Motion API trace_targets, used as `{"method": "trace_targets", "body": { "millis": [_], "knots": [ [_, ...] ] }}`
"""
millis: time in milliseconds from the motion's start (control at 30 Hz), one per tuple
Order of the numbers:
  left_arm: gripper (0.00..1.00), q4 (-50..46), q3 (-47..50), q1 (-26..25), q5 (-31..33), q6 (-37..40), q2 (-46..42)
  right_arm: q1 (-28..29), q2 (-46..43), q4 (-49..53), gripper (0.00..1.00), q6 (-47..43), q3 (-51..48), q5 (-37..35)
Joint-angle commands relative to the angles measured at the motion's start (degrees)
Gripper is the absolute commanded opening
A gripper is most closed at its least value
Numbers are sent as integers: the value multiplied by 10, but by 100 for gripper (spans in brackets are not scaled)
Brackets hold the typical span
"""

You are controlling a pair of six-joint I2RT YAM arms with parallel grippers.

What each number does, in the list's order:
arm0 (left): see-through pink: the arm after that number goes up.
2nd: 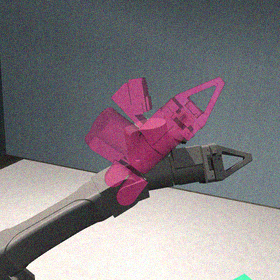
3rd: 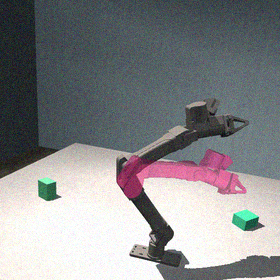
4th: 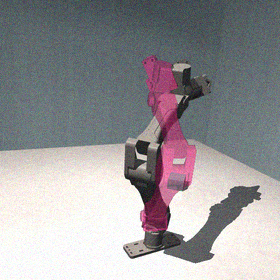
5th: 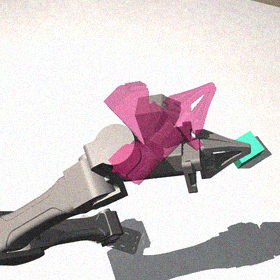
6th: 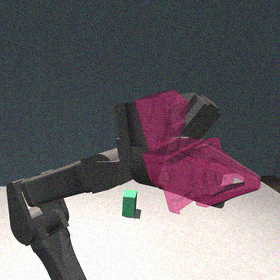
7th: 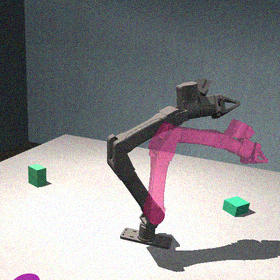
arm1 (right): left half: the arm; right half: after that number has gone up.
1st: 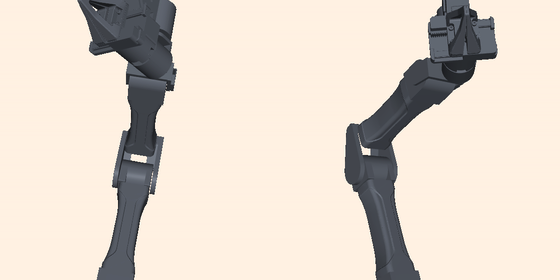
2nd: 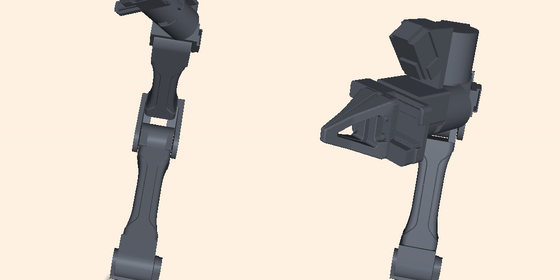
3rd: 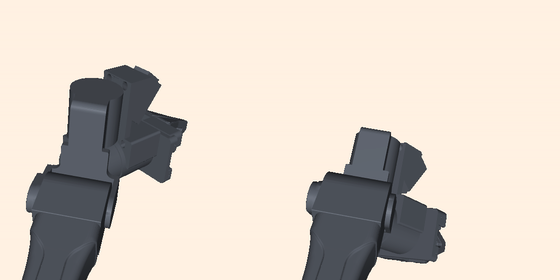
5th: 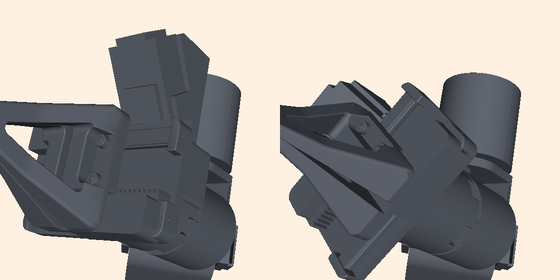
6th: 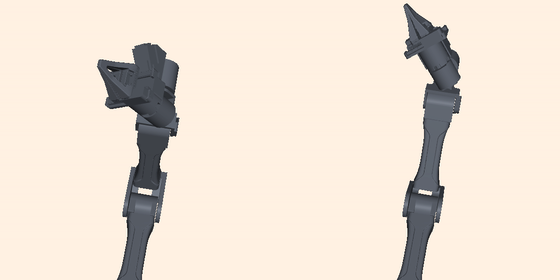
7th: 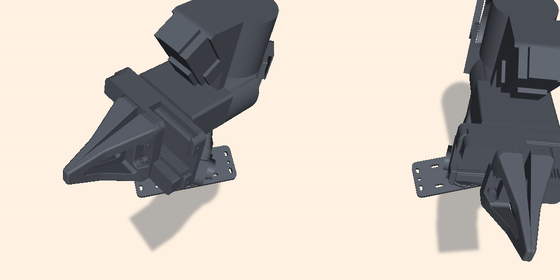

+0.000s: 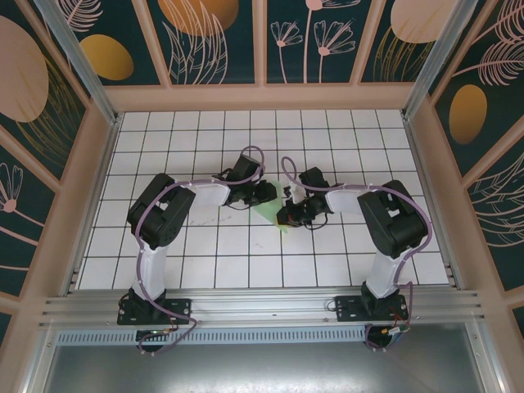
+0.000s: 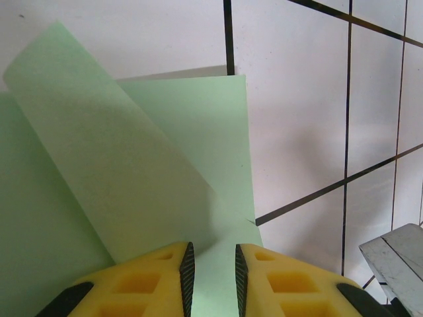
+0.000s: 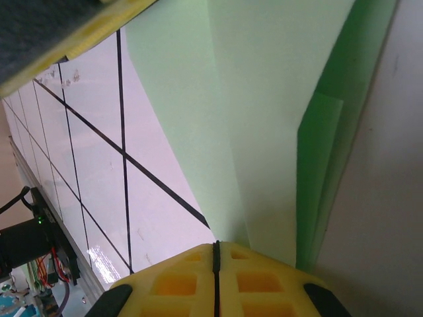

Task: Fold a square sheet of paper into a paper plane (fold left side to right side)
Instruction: Fourth fold the wing at the center of the table.

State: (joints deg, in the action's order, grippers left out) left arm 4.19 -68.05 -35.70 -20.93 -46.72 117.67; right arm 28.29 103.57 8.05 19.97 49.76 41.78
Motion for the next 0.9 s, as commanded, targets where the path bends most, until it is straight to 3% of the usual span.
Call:
{"method": "trace_targets", "body": {
  "millis": [0,867],
  "knots": [
    [26,-93,13,1,30,12,16,1,11,26,9,-10,-10,-9],
    [26,-99,9,1,38,13,19,5,-24,63,6,-15,-74,4]
  ]
}}
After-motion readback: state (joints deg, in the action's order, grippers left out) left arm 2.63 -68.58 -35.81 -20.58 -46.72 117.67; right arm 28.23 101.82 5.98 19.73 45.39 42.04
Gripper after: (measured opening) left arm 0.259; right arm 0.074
